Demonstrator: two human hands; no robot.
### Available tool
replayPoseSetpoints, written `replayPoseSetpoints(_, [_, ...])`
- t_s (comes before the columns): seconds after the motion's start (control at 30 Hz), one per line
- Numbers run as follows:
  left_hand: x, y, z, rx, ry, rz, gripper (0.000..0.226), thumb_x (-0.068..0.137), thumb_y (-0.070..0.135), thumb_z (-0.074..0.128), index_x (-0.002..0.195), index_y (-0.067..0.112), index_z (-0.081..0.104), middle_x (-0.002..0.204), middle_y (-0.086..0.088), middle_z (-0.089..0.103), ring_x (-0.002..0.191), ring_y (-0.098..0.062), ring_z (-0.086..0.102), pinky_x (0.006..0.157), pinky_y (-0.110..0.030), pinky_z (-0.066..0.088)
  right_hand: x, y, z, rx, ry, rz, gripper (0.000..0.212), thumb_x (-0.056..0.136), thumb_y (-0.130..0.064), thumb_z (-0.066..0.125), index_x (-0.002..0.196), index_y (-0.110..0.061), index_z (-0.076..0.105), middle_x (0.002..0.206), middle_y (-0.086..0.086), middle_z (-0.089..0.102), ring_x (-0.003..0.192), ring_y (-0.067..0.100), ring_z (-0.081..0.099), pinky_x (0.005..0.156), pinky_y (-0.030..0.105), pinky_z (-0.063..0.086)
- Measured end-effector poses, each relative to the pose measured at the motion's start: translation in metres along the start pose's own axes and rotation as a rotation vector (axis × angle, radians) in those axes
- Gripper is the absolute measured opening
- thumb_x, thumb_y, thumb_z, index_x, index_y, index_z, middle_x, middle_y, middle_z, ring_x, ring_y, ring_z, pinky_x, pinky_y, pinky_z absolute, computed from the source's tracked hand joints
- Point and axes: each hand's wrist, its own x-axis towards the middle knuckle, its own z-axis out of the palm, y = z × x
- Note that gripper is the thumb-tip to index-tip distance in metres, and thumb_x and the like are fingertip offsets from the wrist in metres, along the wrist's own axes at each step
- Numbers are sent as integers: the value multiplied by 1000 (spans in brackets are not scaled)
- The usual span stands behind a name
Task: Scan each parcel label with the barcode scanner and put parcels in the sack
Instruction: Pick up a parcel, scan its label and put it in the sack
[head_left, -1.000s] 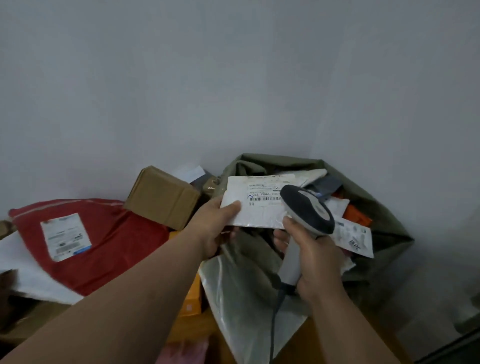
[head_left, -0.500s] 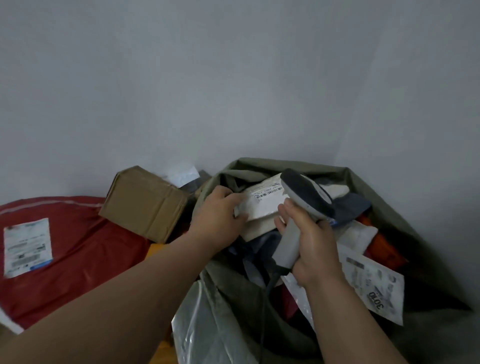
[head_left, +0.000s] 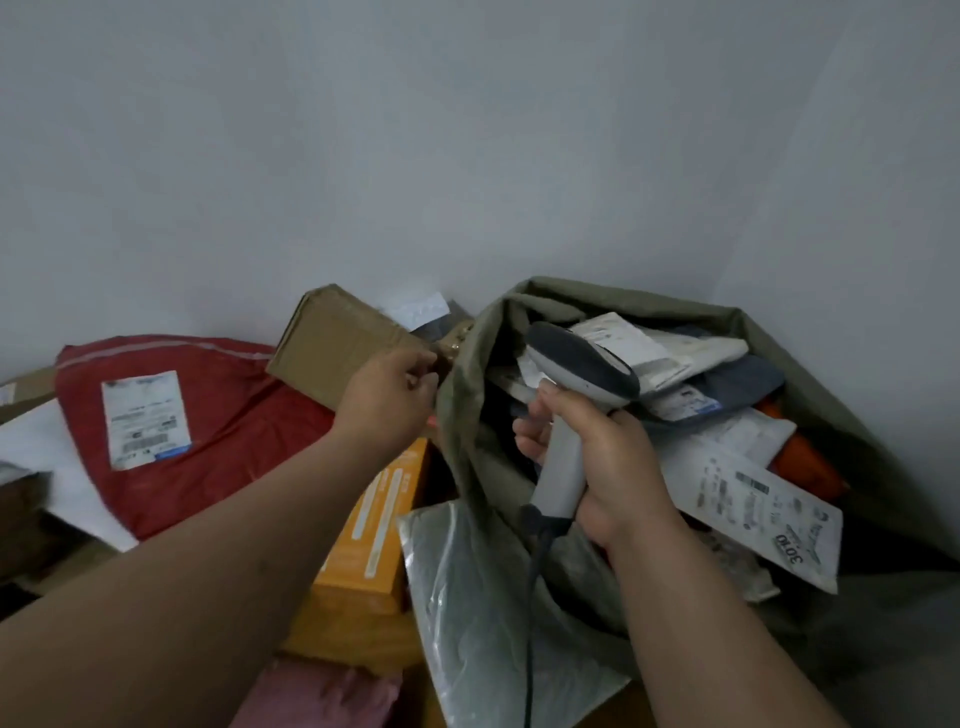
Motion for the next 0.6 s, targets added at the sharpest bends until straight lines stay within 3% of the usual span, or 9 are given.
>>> replayPoseSetpoints(0.07, [-18, -29, -26, -32, 0, -77, 22, 98, 23, 58, 115, 16, 69, 103, 2, 66, 92, -14, 61, 73, -23, 42, -22, 16, 20, -47, 3, 39, 13, 88, -13, 72, 95, -2, 70, 74, 6, 68, 70, 19, 68, 68, 32, 59])
replayPoseSetpoints(0.17, [-52, -78, -64, 9, -47, -138, 27, 97, 24, 59, 119, 11, 68, 116, -8, 70, 109, -23, 62, 86, -26, 41, -61, 50, 51, -128, 6, 70, 14, 87, -15, 74, 92, -3, 70, 77, 9, 65, 69, 21, 67, 63, 32, 55])
replayPoseSetpoints(0.37, [-144, -167, -133, -2, -139, -242, 30, 95, 22, 62, 123, 12, 66, 118, -8, 68, 108, -23, 61, 89, -27, 44, -147, 119, 110, -227, -50, 83, 23, 88, -18, 73, 106, -5, 69, 86, 11, 62, 66, 21, 66, 58, 32, 54])
replayPoseSetpoints(0.43, [-174, -196, -155, 9, -165, -294, 30, 95, 24, 63, 123, 13, 66, 118, -8, 68, 107, -24, 62, 90, -30, 48, -172, 138, 127, -253, -76, 91, 16, 88, -16, 72, 101, -7, 69, 82, 10, 62, 65, 21, 65, 56, 31, 53])
replayPoseSetpoints(0.53, [-214, -232, -181, 40, -207, -359, 26, 95, 24, 62, 118, 14, 67, 112, -6, 68, 96, -22, 64, 78, -29, 51, -200, 163, 149, -295, -84, 114, 13, 86, -17, 75, 92, -7, 70, 75, 8, 65, 65, 21, 65, 58, 32, 53])
replayPoseSetpoints(0.6, [-235, -249, -191, 77, -252, -395, 16, 94, 23, 61, 105, 15, 68, 100, -6, 67, 84, -17, 61, 67, -26, 45, -212, 177, 158, -318, -76, 126, 18, 85, -19, 76, 95, -5, 69, 73, 8, 66, 64, 20, 66, 57, 31, 53])
